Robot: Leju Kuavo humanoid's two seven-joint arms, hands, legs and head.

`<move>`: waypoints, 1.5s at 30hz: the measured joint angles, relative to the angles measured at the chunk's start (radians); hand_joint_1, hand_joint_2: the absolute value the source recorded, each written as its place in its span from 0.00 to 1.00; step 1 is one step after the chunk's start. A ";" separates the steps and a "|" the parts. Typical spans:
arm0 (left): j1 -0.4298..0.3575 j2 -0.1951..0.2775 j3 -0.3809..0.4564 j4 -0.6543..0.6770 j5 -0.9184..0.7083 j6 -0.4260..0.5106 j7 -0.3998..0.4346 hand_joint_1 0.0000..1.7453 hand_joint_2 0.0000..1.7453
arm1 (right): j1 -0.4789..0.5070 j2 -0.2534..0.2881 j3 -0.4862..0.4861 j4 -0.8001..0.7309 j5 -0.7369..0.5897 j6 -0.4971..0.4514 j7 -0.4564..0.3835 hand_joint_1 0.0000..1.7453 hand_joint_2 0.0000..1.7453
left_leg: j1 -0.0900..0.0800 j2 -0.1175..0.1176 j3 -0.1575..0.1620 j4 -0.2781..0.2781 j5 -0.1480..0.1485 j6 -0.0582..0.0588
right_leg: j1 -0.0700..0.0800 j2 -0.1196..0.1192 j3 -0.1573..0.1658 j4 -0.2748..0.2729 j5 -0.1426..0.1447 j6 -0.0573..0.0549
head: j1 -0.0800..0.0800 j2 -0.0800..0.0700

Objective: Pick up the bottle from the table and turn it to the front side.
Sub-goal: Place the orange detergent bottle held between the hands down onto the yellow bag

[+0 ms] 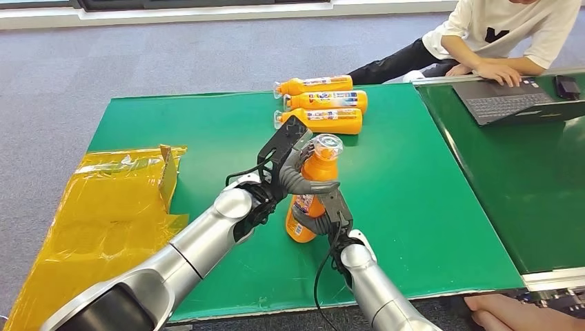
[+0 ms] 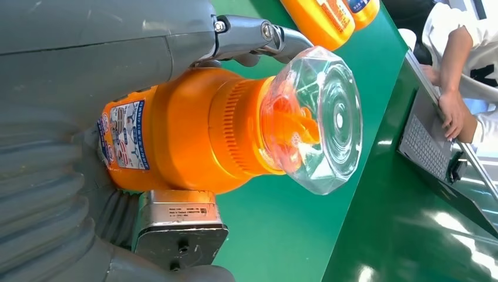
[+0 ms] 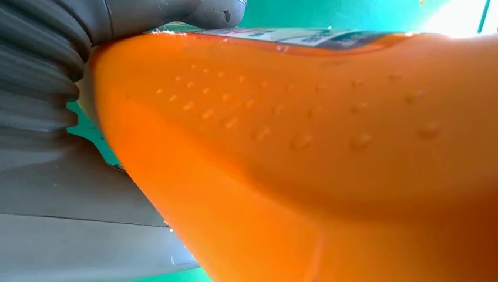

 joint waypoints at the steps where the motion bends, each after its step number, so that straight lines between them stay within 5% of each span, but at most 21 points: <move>1: -0.004 0.001 -0.010 0.002 0.011 0.004 -0.002 0.00 1.00 | -0.003 0.002 0.000 0.005 0.000 0.000 -0.002 1.00 1.00 | 0.000 0.000 0.000 0.000 0.000 0.000 | 0.000 0.000 0.000 0.000 0.000 0.000 | 0.000 0.000; 12: -0.003 0.022 -0.031 0.035 -0.021 0.007 -0.136 0.00 1.00 | -0.018 0.011 -0.008 0.032 0.030 -0.010 -0.006 1.00 1.00 | 0.000 0.000 0.000 0.000 0.000 0.000 | 0.000 0.001 0.000 0.000 0.000 0.000 | 0.000 0.000; 23: 0.212 0.088 0.316 -0.209 -0.211 0.107 -0.202 0.00 1.00 | 0.110 -0.005 -0.015 -0.191 0.174 -0.004 0.066 1.00 1.00 | 0.000 0.001 -0.002 0.000 0.000 0.000 | 0.000 0.001 -0.002 0.000 0.000 -0.001 | 0.000 0.000; 30: 0.289 0.106 0.460 -0.239 -0.359 0.321 -0.225 0.00 1.00 | 0.155 -0.015 -0.015 -0.263 0.178 0.010 0.075 1.00 1.00 | 0.000 0.002 -0.002 0.000 0.000 0.000 | 0.000 0.002 -0.002 0.000 0.000 -0.001 | 0.000 0.000; 36: 0.363 0.113 0.569 -0.238 -0.356 0.264 -0.207 0.00 1.00 | 0.176 -0.024 -0.011 -0.292 0.165 0.019 0.075 1.00 1.00 | 0.000 0.001 -0.003 0.000 0.000 0.000 | 0.000 0.001 -0.003 0.000 0.000 -0.001 | 0.000 0.000; 45: 0.409 0.106 0.591 -0.260 -0.350 0.183 -0.167 0.00 1.00 | 0.183 -0.035 0.011 -0.304 0.150 0.018 0.080 1.00 1.00 | 0.000 0.001 -0.003 0.000 0.000 0.000 | 0.000 0.001 -0.003 0.000 0.000 -0.001 | 0.000 0.000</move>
